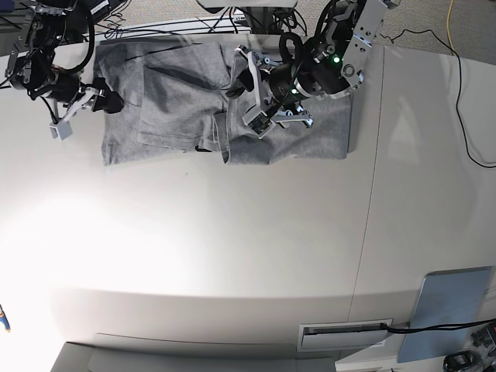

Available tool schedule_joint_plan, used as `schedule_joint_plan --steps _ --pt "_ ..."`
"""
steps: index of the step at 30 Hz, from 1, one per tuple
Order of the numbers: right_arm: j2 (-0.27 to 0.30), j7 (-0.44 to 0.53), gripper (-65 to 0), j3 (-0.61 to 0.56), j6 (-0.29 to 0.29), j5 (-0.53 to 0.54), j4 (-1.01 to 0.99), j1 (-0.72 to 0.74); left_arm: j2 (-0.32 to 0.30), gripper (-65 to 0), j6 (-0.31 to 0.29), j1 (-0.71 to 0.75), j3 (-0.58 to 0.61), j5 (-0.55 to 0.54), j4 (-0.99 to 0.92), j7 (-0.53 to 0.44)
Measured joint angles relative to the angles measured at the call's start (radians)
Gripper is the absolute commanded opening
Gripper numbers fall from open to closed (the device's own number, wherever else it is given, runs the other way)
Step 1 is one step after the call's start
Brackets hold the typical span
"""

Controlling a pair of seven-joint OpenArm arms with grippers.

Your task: Fold the T-shirt properly

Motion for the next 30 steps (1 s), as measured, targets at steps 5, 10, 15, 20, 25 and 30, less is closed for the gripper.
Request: schedule_joint_plan --steps 5,10,15,20,25,30 --pt "-0.041 0.009 -34.8 -0.017 0.008 0.024 0.000 0.000 0.000 -33.4 0.000 0.000 0.000 0.000 0.000 -0.001" --pt "-0.051 0.034 -34.8 -0.101 0.008 0.035 0.002 0.003 0.000 -33.4 0.000 0.000 0.000 0.000 0.000 -0.001" --pt "-0.051 0.062 -35.2 -0.172 0.012 0.026 0.004 0.008 0.000 -33.4 0.000 0.000 0.000 0.000 0.000 -0.001" --pt "-0.051 0.093 -53.6 -0.178 0.011 -0.030 0.006 0.008 0.000 -33.4 0.000 0.000 0.000 0.048 0.000 -0.001" --pt "-0.051 0.094 -65.0 -0.178 0.016 -0.093 0.007 0.020 0.000 -33.4 0.000 0.001 -0.003 0.052 0.000 0.000" --pt "-0.026 0.101 -65.0 -0.166 0.037 -0.150 0.006 0.050 0.000 -33.4 0.000 0.042 -0.075 0.052 0.000 0.000"
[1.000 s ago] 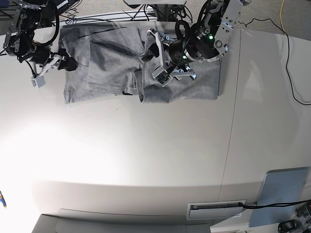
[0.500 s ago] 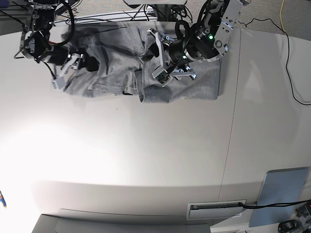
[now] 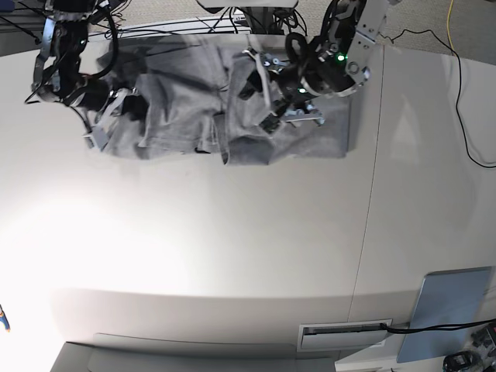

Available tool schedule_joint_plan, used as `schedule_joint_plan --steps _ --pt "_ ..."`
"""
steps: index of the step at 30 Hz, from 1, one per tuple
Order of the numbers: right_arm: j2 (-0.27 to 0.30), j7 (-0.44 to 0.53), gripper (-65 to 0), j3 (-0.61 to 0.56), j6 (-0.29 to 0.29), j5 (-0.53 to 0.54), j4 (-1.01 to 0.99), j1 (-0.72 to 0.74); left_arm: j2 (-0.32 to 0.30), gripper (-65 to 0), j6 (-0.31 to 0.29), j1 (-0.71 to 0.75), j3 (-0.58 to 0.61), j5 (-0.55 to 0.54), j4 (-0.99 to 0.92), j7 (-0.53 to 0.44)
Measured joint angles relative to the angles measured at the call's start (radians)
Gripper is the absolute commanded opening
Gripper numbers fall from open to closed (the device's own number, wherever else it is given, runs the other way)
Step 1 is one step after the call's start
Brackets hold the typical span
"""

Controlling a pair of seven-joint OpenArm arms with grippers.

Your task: Fold the T-shirt properly

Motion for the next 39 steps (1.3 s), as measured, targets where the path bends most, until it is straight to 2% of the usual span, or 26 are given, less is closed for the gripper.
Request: schedule_joint_plan --steps 3,7,11,13,17,19,24,29,33,35,39 --pt "0.049 -0.013 -65.0 0.063 -0.009 -0.043 -0.006 0.013 0.000 -33.4 -0.003 0.035 -0.082 0.000 0.000 -0.003" --pt "0.121 -0.035 -65.0 0.160 -0.026 -0.090 0.002 0.024 0.000 -33.4 -0.003 0.084 -0.200 0.000 0.000 -0.060" --pt "0.127 -0.122 -65.0 0.187 -0.029 -0.044 0.129 0.019 0.000 -33.4 -0.003 0.119 -0.260 0.001 -0.033 -0.160" --pt "0.098 -0.145 -65.0 0.187 -0.034 -0.039 0.226 0.016 0.001 -33.4 -0.004 0.121 -0.256 -0.002 -0.074 -0.188" --pt "-0.027 -0.142 -65.0 0.151 -0.043 -0.051 0.393 0.009 0.003 -33.4 -0.040 0.119 -0.211 -0.008 -0.165 -0.260" --pt "-0.081 -0.119 -65.0 0.081 -0.053 -0.098 0.444 0.008 0.002 -33.4 -0.042 0.115 -0.179 -0.006 -0.198 -0.285" --pt "-0.169 -0.013 -65.0 -0.144 -0.137 -0.248 0.498 0.008 0.003 -33.4 -0.002 0.076 -0.118 -0.012 -0.238 -0.313" --pt "-0.250 0.061 -65.0 -0.356 -0.211 -0.392 0.500 0.020 0.002 -33.4 0.001 0.059 -0.111 -0.015 -0.246 -0.314" --pt "-0.304 0.117 -65.0 -0.471 -0.266 -0.545 0.500 0.026 0.003 -33.4 0.009 0.054 -0.111 -0.015 -0.246 -0.308" --pt "-0.324 0.120 -65.0 -0.518 -0.262 -0.600 0.500 0.024 0.002 -33.4 0.009 0.054 -0.111 -0.015 -0.246 -0.308" --pt "-0.345 0.158 -65.0 -0.586 -0.201 -0.645 0.500 0.025 0.002 -33.4 0.009 0.054 -0.111 -0.015 -0.246 -0.307"
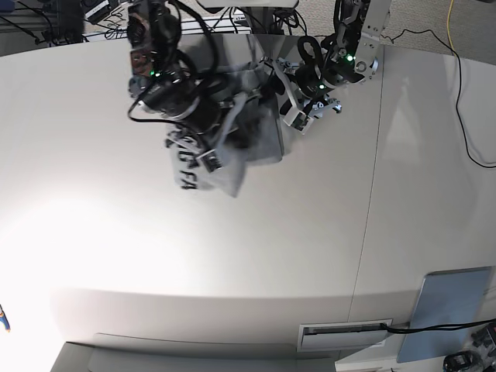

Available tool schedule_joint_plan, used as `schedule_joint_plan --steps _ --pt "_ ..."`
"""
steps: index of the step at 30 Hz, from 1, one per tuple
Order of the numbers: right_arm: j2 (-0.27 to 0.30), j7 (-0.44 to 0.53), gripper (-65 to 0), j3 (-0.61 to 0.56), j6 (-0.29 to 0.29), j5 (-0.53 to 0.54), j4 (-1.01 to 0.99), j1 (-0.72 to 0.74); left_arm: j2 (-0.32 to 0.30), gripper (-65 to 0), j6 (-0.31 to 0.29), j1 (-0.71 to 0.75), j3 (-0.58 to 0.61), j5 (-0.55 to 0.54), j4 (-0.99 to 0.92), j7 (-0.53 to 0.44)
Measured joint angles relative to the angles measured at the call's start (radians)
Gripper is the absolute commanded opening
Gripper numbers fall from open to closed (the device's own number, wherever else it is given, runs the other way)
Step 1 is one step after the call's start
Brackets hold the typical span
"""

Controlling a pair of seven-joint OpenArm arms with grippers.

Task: Fold the T-shirt properly
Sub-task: 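Lift the bundle with both grippers and fold it over onto itself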

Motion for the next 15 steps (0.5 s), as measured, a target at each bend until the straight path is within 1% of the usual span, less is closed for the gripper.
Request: schedule_joint_plan --steps 1,3,4,5,7,10,11,15 --pt "0.000 0.002 -61.5 -0.009 0.024 -0.005 0.000 0.000 0.000 -33.4 0.000 0.000 0.000 0.000 0.000 0.000" --pt "-0.008 0.004 -48.3 -0.016 0.037 -0.006 0.000 0.000 0.000 -33.4 0.000 -0.002 0.000 0.000 0.000 0.015" --pt "-0.016 0.006 -42.8 -0.016 0.039 -0.008 0.000 0.000 0.000 -33.4 0.000 -0.003 0.000 0.000 0.000 0.019" --pt "-0.023 0.016 -39.6 -0.016 0.037 -0.008 0.000 0.000 0.000 -33.4 -0.001 -0.003 0.000 0.000 0.000 0.026" --pt "-0.039 0.019 -38.8 -0.016 0.036 0.024 0.000 0.000 0.000 -33.4 -0.014 -0.006 0.000 0.000 0.000 0.036" --pt "-0.046 0.021 -38.8 -0.016 0.039 0.192 0.000 0.000 0.000 -33.4 -0.014 -0.006 0.000 0.000 0.001 0.035" --pt "-0.047 0.021 -38.8 -0.016 0.041 0.216 0.001 0.001 0.000 -33.4 -0.014 -0.005 0.000 -0.001 0.001 0.034" --pt "-0.046 -0.026 -38.8 -0.012 0.041 0.229 0.012 0.005 0.001 -33.4 -0.023 -0.005 -0.034 -0.009 0.001 0.041"
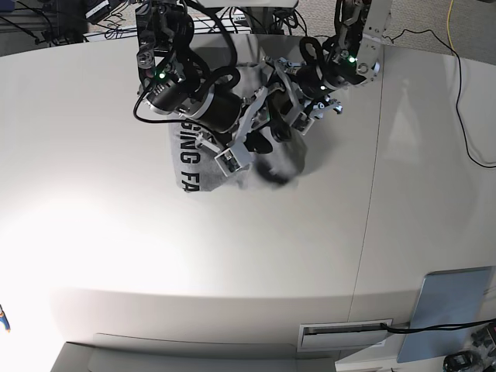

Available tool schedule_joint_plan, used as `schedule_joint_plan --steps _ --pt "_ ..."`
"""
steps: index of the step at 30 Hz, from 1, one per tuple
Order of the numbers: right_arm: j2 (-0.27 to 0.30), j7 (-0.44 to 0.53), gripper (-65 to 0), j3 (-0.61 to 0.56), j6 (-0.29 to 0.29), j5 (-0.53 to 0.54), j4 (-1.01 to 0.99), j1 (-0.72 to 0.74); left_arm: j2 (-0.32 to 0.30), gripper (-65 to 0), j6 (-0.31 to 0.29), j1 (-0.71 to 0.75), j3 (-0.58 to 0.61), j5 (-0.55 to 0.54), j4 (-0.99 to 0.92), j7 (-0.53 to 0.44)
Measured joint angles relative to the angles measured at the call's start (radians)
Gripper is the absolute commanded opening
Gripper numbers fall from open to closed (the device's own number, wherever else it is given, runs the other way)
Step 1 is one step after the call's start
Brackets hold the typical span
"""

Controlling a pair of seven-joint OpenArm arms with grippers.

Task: Fold the T-shirt properly
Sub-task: 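Lift the bundle with both grippers and fold it over onto itself, then flatten and square the folded shirt with both grippers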

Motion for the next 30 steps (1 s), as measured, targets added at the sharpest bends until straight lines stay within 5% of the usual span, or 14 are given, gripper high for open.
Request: schedule_joint_plan --steps 7,11,14,16,18,23,30 --pt "-0.003 -0.004 -39.0 0.148 0.003 -0.062 0.062 -0.002 0.000 -33.5 0.005 0.000 -0.164 0.008 0.023 0.055" --pt "0.032 0.014 -40.8 0.259 -0.011 -0.097 0.062 -0.003 -0.001 -47.9 0.003 0.009 -0.261 -0.034 0.097 0.091" --pt "0.092 0.065 -50.9 0.309 -0.029 -0.164 0.051 0.002 -0.003 -63.8 -0.157 0.003 -0.275 -0.243 0.159 0.154" --pt "0.125 0.077 -57.3 0.322 -0.027 -0.198 0.005 0.026 0.002 -65.0 -0.246 0.005 -0.248 -0.418 0.176 0.209" --pt "0.150 0.079 -61.2 0.322 -0.028 -0.224 -0.058 0.064 0.006 -65.0 -0.259 0.005 -0.208 -0.486 0.178 0.251" --pt "0.153 0.101 -63.6 0.318 -0.022 -0.247 -0.252 0.204 0.013 -65.0 -0.253 0.005 -0.030 -0.413 0.177 0.275" --pt "0.158 0.098 -63.6 0.320 -0.002 -0.258 -0.544 0.394 0.014 -65.0 -0.126 0.006 0.125 -0.128 0.114 0.222"
